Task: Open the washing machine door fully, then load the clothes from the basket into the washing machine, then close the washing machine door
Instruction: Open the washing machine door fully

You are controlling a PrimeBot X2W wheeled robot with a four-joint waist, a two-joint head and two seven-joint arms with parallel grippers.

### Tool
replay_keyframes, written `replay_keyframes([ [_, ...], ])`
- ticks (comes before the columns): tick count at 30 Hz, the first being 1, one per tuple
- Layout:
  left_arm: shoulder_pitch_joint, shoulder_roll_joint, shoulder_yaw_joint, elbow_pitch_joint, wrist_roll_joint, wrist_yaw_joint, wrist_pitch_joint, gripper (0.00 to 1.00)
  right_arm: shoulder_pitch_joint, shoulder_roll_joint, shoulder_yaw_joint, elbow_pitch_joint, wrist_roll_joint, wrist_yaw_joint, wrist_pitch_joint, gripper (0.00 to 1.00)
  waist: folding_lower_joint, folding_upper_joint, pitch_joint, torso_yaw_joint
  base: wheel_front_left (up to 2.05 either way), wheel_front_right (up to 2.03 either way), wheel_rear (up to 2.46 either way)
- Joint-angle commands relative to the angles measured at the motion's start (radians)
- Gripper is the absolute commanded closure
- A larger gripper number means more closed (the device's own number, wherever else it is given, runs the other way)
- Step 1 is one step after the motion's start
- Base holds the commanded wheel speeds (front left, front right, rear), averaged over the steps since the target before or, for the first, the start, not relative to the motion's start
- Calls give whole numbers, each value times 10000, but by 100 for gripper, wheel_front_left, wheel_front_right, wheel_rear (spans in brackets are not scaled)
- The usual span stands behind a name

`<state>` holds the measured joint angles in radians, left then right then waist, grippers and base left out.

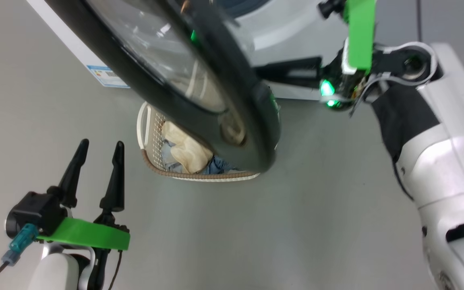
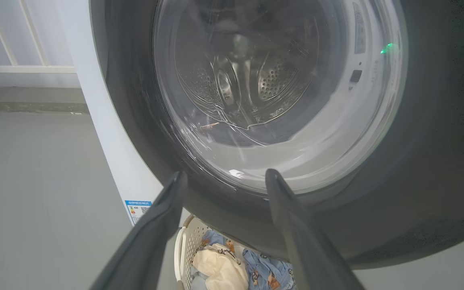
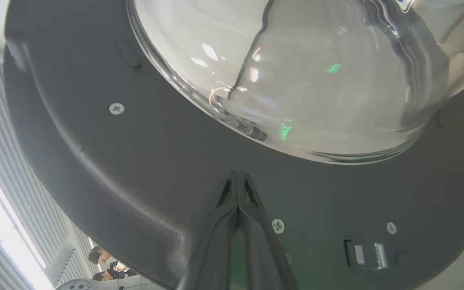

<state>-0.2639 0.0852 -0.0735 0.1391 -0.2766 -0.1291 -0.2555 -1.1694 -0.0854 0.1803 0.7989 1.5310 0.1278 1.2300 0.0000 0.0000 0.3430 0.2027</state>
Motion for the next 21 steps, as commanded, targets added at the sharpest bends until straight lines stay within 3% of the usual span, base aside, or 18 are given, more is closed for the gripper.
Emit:
replay_keyframes([
  [1,60,331,330,-337,92,-15,-63,0,200,352,301,-479,270,29,-26,100,0,0,-123,3,0,0,0],
  [10,231,362,225,-525,143,-15,-63,0,1245,352,2159,-1785,1702,29,-851,100,0,0,-552,35,0,0,0],
  [21,347,363,218,-521,133,-15,-63,0,1853,352,3966,-2589,2666,29,-1948,100,0,0,-781,82,0,0,0],
])
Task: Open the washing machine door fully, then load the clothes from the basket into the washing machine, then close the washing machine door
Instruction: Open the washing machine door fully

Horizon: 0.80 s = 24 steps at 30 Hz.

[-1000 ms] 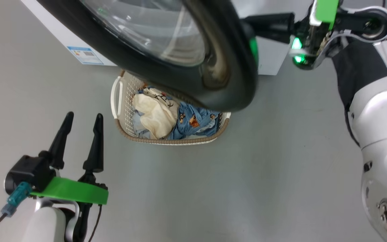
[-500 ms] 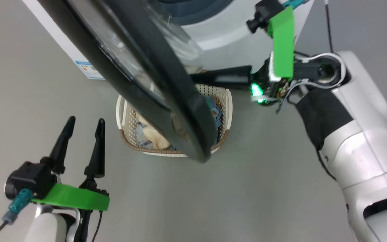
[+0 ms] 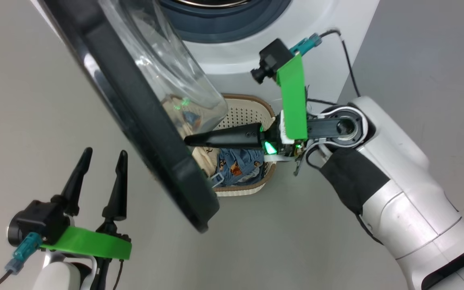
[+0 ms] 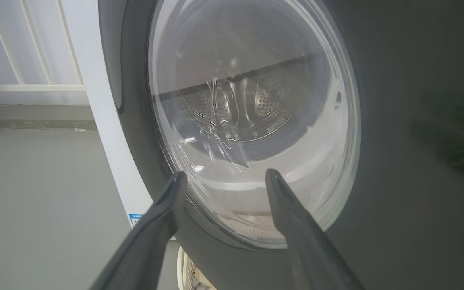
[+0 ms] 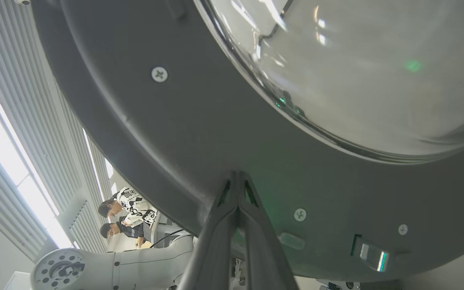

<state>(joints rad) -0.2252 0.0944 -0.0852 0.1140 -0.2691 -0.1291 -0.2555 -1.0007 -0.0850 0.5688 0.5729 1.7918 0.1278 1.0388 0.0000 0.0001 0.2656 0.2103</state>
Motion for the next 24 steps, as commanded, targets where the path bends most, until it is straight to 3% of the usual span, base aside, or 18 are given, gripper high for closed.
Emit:
replay_keyframes([
  [1,-40,270,335,-270,58,-15,-63,0,166,348,81,-328,58,29,-36,100,0,-1,-7,6,0,0,0],
  [15,-66,224,385,-262,42,-15,-63,0,258,184,1442,-424,849,29,-1099,100,0,-1,-46,-37,0,0,0],
  [24,31,246,480,-174,47,-15,-63,0,519,-422,1834,-890,1619,29,-2002,100,0,-1,-378,-266,0,0,0],
])
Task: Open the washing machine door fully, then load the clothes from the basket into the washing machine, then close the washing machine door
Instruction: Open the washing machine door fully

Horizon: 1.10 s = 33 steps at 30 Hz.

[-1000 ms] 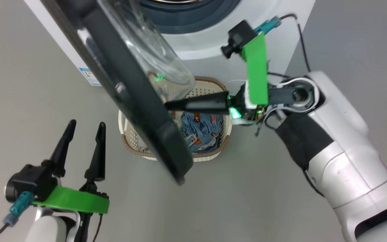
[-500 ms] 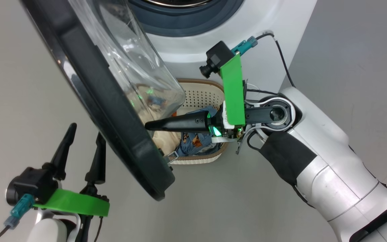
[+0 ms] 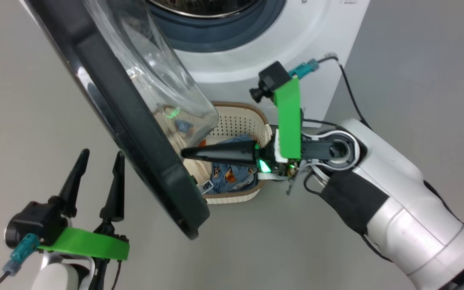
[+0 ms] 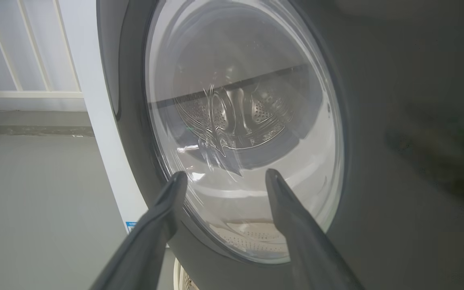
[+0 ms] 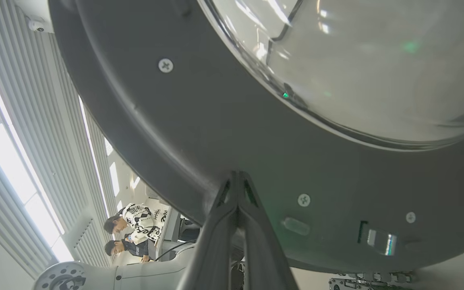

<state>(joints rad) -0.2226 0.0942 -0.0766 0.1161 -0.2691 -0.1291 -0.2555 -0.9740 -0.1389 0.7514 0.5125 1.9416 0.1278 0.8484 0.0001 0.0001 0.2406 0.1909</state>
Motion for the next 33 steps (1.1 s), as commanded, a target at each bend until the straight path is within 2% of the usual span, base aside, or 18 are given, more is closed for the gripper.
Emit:
replay_keyframes([
  [1,23,249,404,-193,45,-15,-63,0,312,-23,81,-351,181,29,-180,100,0,-1,-200,-106,0,0,0],
  [12,505,392,714,-291,156,-15,-63,0,1243,-1338,607,-1495,1225,29,-1443,100,0,-1,-873,-683,0,0,0],
  [20,949,478,1089,-380,210,-15,-63,0,2016,-2266,950,-2588,1526,29,-3063,100,0,-1,-1178,-1220,0,0,0],
  [21,1000,469,1133,-399,229,-15,-63,0,2093,-2335,964,-2682,1470,29,-3291,88,0,-1,-1206,-1277,0,0,0],
  [22,1048,456,1173,-416,243,-15,-63,0,2171,-2382,927,-2769,1415,29,-3563,70,0,-1,-1234,-1332,0,0,0],
  [23,1094,445,1206,-429,259,-15,-63,0,2239,-2441,919,-2814,1316,29,-3837,62,0,-1,-1262,-1382,0,0,0],
  [24,1094,445,1206,-429,259,-15,-63,0,2239,-2441,919,-2814,1316,29,-3837,62,0,-1,-1262,-1382,0,0,0],
  [25,1136,431,1240,-446,270,-15,-63,0,2285,-2508,924,-2855,1147,29,-4115,51,0,-1,-1280,-1428,0,0,0],
  [26,1173,420,1271,-463,281,-15,-63,0,2328,-2555,917,-2885,953,29,-4418,0,0,-1,-1291,-1474,0,0,0],
  [33,1382,427,1365,-507,345,-15,-63,0,2449,-2720,1039,-2866,-1136,29,-6532,0,0,-1,-1424,-1707,0,0,0],
])
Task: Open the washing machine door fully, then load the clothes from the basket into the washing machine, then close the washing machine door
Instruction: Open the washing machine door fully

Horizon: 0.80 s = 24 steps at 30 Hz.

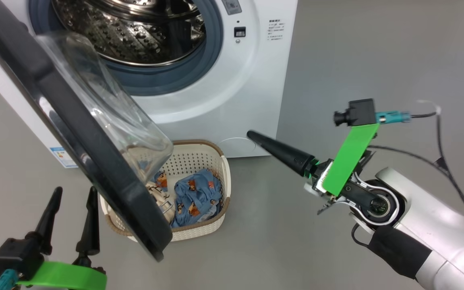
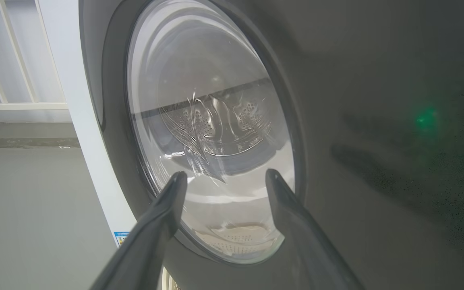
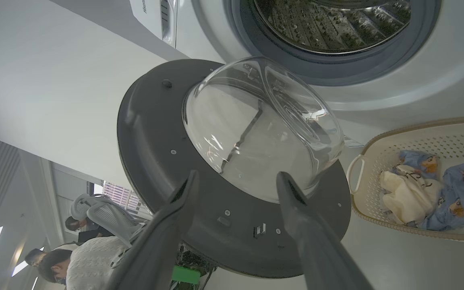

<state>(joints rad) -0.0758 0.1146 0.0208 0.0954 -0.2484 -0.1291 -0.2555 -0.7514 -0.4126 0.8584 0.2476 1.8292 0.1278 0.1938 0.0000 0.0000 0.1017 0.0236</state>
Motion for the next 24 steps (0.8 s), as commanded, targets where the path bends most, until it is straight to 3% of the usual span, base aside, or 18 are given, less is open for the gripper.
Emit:
replay_keyframes([
  [1,-67,220,405,-309,144,-15,-63,0,204,4,-53,-192,-401,29,-378,0,0,0,-47,-55,0,0,0],
  [9,39,136,482,-333,151,-15,-63,0,-156,-97,226,1391,-4481,29,-3900,0,0,0,-205,-168,0,0,0],
  [13,160,103,527,-339,169,-15,-63,0,-218,198,-182,2378,-6208,29,-4495,0,0,0,-290,-237,0,0,0],
  [18,242,91,590,-365,176,-15,-63,0,252,586,-2213,2696,-9305,29,-4550,0,0,0,-338,-315,0,0,0],
  [24,302,65,648,-420,183,-15,-63,0,2238,1485,-4944,1646,-13017,29,-4553,0,0,0,-339,-397,0,0,0],
])
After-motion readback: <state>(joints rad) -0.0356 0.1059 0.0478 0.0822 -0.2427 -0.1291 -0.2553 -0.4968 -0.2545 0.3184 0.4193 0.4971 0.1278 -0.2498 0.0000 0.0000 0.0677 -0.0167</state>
